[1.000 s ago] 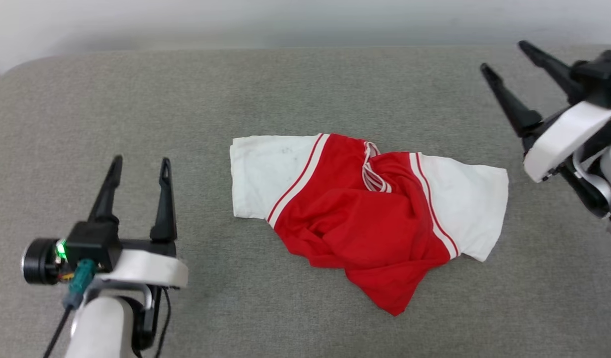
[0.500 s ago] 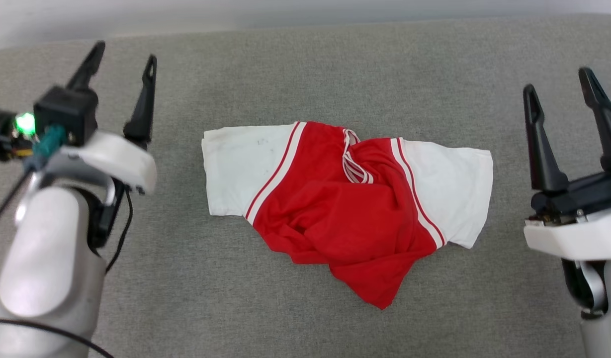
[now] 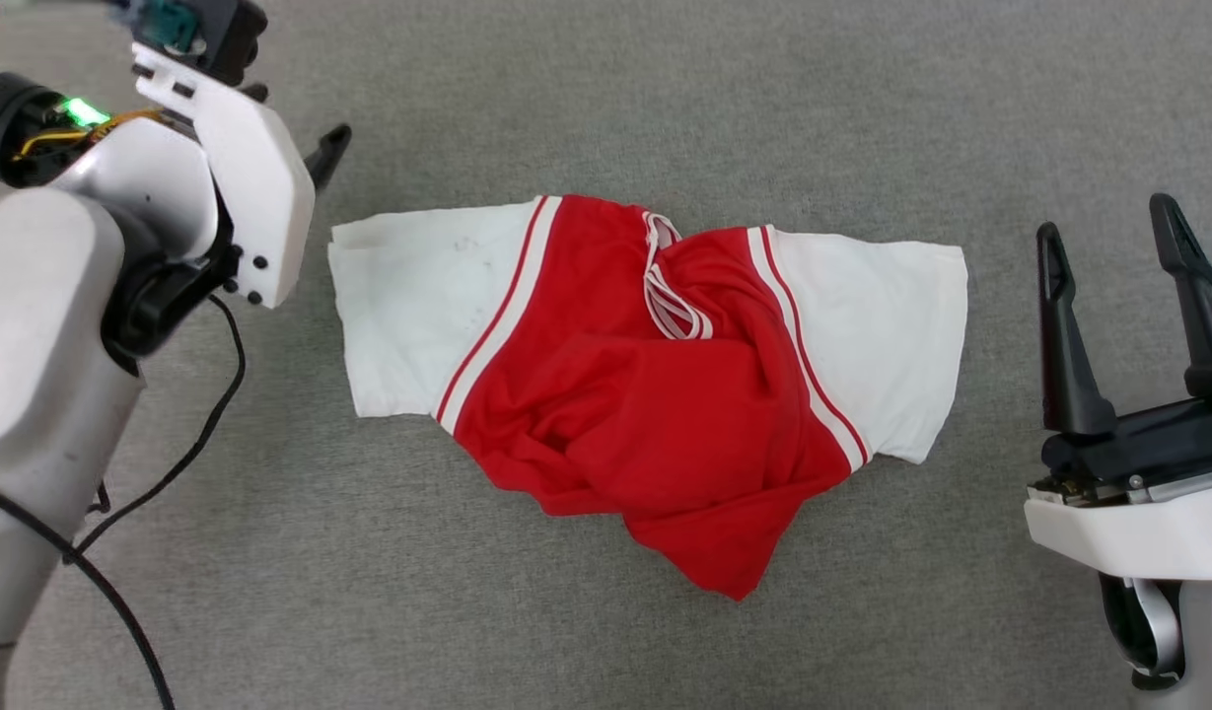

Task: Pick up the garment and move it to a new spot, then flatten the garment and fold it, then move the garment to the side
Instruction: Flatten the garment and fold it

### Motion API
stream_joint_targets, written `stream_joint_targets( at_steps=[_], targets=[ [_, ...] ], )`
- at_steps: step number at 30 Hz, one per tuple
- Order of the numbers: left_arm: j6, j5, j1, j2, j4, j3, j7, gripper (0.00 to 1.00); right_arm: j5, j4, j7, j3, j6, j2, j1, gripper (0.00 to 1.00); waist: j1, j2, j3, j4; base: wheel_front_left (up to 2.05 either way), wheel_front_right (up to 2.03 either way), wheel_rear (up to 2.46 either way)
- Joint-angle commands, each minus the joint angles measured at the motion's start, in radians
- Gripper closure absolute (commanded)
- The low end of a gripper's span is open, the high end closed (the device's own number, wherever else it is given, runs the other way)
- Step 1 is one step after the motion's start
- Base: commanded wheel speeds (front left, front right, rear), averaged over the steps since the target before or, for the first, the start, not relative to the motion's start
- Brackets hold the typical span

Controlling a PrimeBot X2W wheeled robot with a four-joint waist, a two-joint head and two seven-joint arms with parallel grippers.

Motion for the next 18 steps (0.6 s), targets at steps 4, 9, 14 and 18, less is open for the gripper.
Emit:
stream_joint_targets(
  at_steps=[4, 9, 14, 18],
  targets=[
    [0.0, -0.133, -0.097, 0.056, 0.039, -0.132, 0.172, 0.0, -0.01, 0.006, -0.002, 0.015, -0.001, 0.01, -0.041, 0.0, -0.0001, 0.0, 0.059, -0.033, 0.0, 0.0, 0.0],
    [0.0, -0.247, -0.16, 0.095, 0.085, -0.246, 0.311, 0.0, -0.019, 0.014, -0.002, 0.033, -0.001, 0.011, -0.073, 0.0, -0.0001, 0.0, 0.097, -0.061, 0.0, 0.0, 0.0],
    [0.0, -0.306, -0.195, 0.116, 0.106, -0.366, 0.4, 0.0, -0.031, 0.032, -0.002, 0.051, -0.001, -0.007, -0.097, 0.0, -0.0001, 0.0, 0.12, -0.073, 0.0, 0.0, 0.0],
    [0.0, -0.35, -0.201, 0.122, 0.118, -0.449, 0.431, 1.0, -0.034, 0.054, -0.002, 0.065, -0.001, -0.019, -0.113, 0.0, -0.0001, 0.0, 0.123, -0.076, 0.0, 0.0, 0.0]
  ],
)
